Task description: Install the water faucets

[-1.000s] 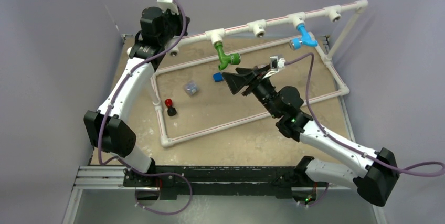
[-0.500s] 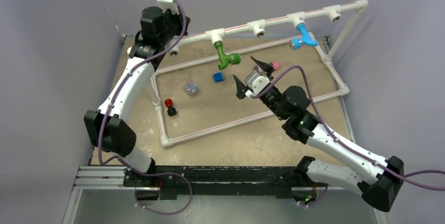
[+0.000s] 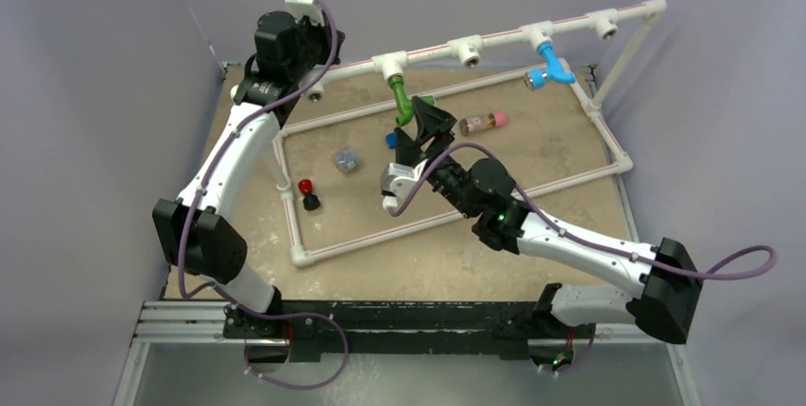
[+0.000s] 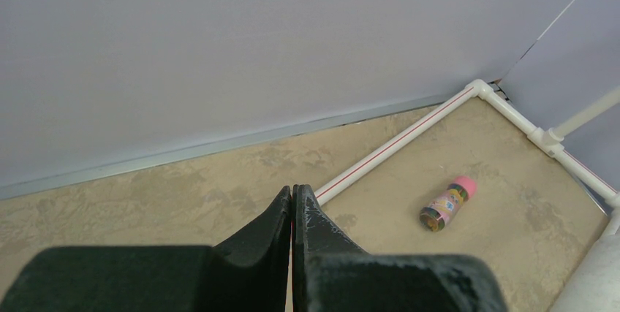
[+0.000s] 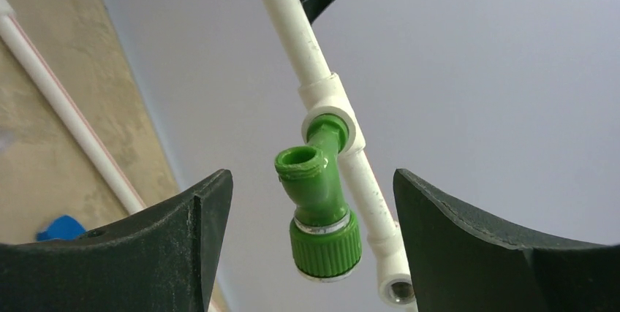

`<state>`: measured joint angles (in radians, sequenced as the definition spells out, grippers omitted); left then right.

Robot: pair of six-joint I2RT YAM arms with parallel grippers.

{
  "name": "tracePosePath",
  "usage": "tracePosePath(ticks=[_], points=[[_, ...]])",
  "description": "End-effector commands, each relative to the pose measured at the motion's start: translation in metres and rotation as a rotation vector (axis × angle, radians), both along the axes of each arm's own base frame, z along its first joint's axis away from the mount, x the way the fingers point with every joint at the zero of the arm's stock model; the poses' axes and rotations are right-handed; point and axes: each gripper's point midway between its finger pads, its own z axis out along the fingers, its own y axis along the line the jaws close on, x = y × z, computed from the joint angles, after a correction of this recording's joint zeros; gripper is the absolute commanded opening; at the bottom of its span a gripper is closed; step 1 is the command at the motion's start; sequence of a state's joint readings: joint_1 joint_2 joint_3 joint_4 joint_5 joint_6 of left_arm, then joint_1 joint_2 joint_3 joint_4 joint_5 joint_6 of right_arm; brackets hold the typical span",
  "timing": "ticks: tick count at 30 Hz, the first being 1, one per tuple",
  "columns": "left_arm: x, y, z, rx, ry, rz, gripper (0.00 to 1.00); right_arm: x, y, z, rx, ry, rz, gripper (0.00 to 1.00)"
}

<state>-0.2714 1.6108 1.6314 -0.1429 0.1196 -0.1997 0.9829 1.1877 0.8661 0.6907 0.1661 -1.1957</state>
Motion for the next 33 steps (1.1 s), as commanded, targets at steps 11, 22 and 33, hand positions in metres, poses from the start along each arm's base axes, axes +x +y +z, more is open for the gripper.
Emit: tracePosePath(ticks=[11, 22, 33], points=[[-0.019, 0.0, -0.123, 0.101, 0.361, -0.017, 0.0, 0.035, -0.003, 0.041, 0.023, -0.162, -0.224, 0.59], [-0.02, -0.001, -0.121, 0.095, 0.363, -0.02, 0.0, 0.043, -0.019, 0.034, 0.26, 0.002, -0.268, 0.11], [-0.022, -0.003, -0.121, 0.087, 0.366, -0.028, 0.0, 0.043, 0.001, 0.015, 0.818, 0.441, -0.073, 0.0]])
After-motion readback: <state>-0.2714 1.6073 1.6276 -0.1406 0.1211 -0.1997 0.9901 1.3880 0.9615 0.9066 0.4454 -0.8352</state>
